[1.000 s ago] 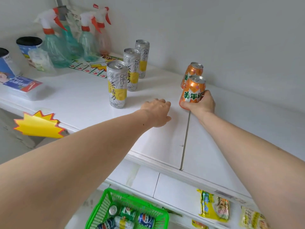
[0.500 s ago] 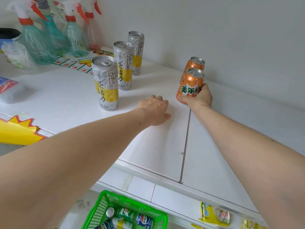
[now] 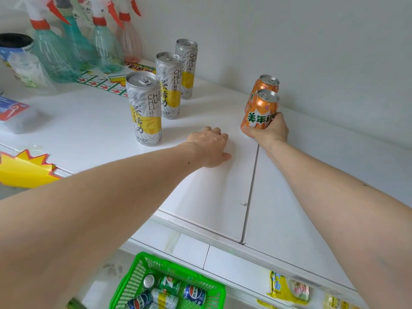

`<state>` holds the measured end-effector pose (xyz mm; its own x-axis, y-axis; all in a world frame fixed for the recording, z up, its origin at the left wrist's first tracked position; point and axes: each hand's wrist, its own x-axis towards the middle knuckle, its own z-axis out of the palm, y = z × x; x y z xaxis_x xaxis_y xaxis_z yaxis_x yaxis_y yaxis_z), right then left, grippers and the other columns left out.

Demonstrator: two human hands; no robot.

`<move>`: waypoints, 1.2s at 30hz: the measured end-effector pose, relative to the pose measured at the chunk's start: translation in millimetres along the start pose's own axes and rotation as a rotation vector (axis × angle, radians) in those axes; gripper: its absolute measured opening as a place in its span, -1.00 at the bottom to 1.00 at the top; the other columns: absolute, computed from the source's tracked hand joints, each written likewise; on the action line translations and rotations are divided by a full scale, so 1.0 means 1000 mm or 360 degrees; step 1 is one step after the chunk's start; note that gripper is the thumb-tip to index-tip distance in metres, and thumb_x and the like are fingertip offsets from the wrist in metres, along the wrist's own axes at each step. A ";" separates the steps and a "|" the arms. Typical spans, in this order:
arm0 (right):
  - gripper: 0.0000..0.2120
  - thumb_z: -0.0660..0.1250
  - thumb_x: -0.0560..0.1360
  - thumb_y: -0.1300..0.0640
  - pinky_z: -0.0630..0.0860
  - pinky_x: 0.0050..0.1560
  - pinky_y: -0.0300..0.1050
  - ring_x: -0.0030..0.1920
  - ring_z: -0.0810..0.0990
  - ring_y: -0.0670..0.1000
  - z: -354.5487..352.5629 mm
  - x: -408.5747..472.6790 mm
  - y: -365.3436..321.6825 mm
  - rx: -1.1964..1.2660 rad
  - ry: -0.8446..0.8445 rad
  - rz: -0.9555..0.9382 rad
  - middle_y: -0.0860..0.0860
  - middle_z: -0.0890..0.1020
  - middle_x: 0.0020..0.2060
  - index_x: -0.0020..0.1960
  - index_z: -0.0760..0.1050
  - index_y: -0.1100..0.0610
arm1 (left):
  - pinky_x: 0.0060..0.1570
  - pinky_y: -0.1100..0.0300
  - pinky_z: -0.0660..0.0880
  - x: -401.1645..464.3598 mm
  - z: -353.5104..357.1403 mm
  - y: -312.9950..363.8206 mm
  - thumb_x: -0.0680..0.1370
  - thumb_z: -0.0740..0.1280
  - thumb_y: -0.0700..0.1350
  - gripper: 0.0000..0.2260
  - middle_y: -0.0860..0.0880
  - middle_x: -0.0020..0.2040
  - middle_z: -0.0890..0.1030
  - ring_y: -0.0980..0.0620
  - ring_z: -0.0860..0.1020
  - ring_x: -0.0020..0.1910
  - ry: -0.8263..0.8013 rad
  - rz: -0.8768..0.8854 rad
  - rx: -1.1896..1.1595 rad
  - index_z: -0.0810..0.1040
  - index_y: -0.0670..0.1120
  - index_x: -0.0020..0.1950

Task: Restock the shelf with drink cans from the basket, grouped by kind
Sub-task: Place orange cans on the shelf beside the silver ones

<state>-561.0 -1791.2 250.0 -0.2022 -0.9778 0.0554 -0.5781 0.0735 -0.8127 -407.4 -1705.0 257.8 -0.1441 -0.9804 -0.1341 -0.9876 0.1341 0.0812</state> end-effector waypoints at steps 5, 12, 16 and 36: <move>-0.20 0.68 0.18 0.01 0.52 0.18 -0.10 0.17 0.58 0.04 -0.003 -0.004 0.002 -0.0027 -0.0001 0.0028 0.03 0.59 0.19 0.28 0.36 0.12 | 0.12 0.01 0.41 -0.003 0.000 0.001 0.60 0.17 0.15 -0.54 -0.07 0.34 0.39 -0.11 0.36 0.33 0.0033 -0.0006 -0.0068 0.33 -0.09 0.39; -0.27 0.67 0.19 0.03 0.53 0.08 -0.15 0.12 0.62 0.05 -0.011 -0.025 0.005 -0.0015 -0.0014 0.0024 0.03 0.62 0.13 0.23 0.39 0.14 | 0.15 0.02 0.40 -0.022 -0.001 0.008 0.60 0.17 0.15 -0.54 -0.06 0.35 0.39 -0.08 0.34 0.35 0.0049 -0.0047 -0.0077 0.33 -0.08 0.40; -0.20 0.63 0.29 0.08 0.42 0.12 -0.13 0.29 0.49 0.12 -0.019 -0.046 0.003 -0.0059 -0.0019 0.0052 0.10 0.48 0.31 0.39 0.29 0.18 | 0.18 0.00 0.39 -0.040 -0.003 0.008 0.60 0.17 0.16 -0.54 -0.06 0.35 0.39 -0.08 0.33 0.36 0.0084 -0.0062 -0.0099 0.34 -0.08 0.40; -0.71 0.37 0.48 0.10 0.38 -0.02 -0.24 0.02 0.61 0.00 0.001 -0.274 0.007 0.0097 0.0456 -0.0360 0.05 0.56 0.10 0.17 0.49 0.16 | 0.15 0.00 0.40 -0.228 0.043 -0.037 0.58 0.23 0.08 -0.63 -0.07 0.26 0.47 -0.09 0.41 0.29 0.0386 0.0045 -0.0166 0.43 -0.10 0.30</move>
<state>-509.1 -1522.9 229.0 -0.2928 -0.8726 0.3909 -0.5870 -0.1587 -0.7938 -340.4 -1480.5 243.3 -0.1401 -0.9841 0.1093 -0.9699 0.1586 0.1849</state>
